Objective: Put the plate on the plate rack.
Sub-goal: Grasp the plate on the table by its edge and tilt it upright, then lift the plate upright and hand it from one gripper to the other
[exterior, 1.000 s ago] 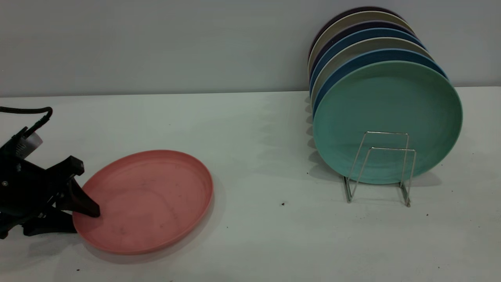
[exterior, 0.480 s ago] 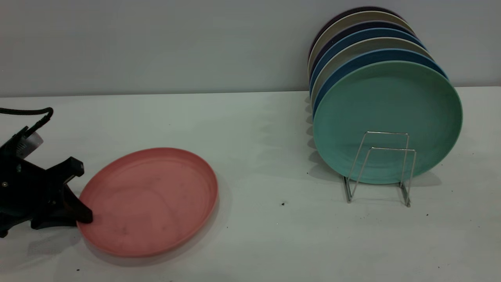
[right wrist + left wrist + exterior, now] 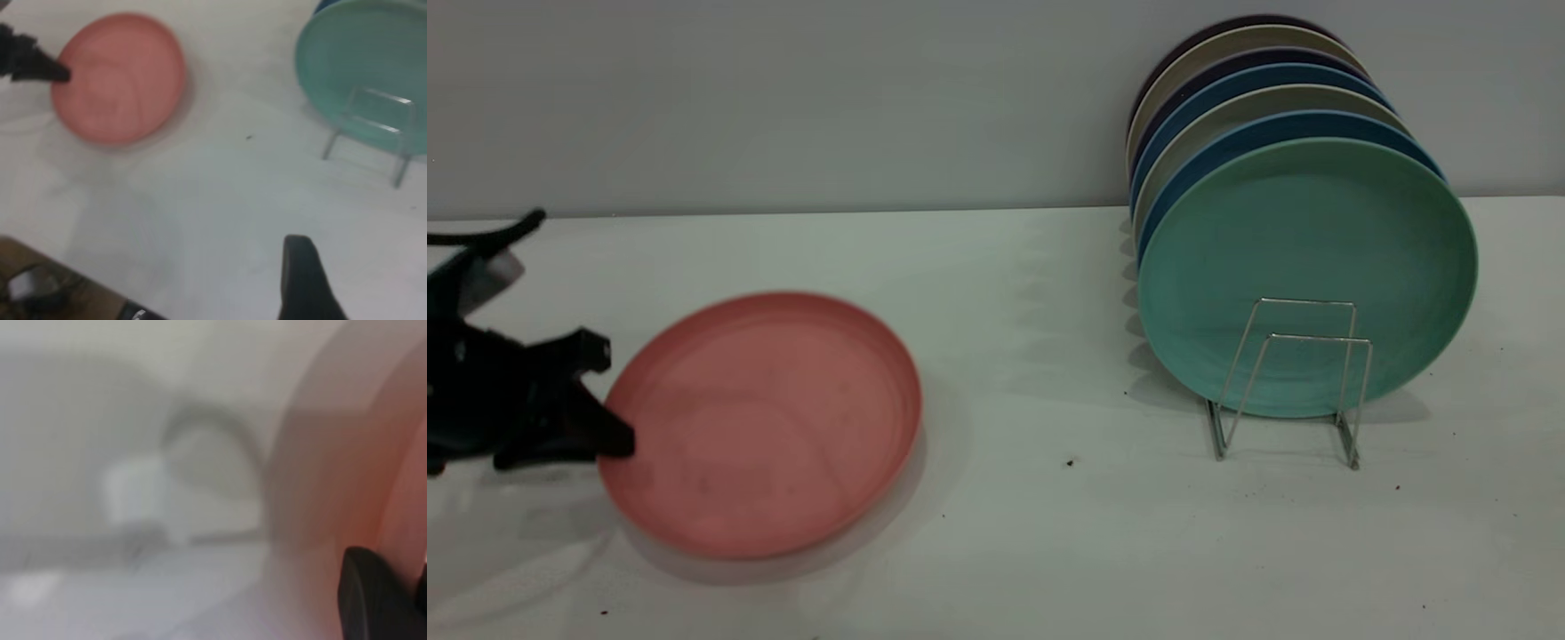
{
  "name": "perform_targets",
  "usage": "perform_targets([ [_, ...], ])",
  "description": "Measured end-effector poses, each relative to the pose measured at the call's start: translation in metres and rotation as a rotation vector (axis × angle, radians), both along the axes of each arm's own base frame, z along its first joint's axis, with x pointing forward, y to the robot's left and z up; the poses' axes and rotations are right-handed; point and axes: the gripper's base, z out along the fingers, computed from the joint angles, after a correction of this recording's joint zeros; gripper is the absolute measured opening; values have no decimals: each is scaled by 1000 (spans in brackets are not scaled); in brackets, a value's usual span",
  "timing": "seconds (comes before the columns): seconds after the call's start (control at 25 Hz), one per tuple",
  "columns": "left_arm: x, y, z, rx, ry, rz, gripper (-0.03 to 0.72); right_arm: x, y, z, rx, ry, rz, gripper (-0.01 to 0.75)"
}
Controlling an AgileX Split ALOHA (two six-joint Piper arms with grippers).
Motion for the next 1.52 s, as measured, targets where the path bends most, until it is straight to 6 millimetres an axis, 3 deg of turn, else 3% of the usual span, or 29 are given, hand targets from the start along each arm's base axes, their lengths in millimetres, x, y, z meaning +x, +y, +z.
perform_targets([
  [0.28, 7, -7, 23, -7, -167, -151, 14, 28, 7, -12, 60, 73, 54, 456],
  [0.96, 9, -20, 42, -48, -351, -332, 14, 97, 21, -56, 218, 156, 126, 456],
  [1.36, 6, -59, 40, -35, -340, -458, 14, 130, 23, -106, 246, 230, 126, 456],
  [1.52, 14, -74, 46, -40, -367, -493, 14, 140, 25, -125, 279, 245, 125, 456],
])
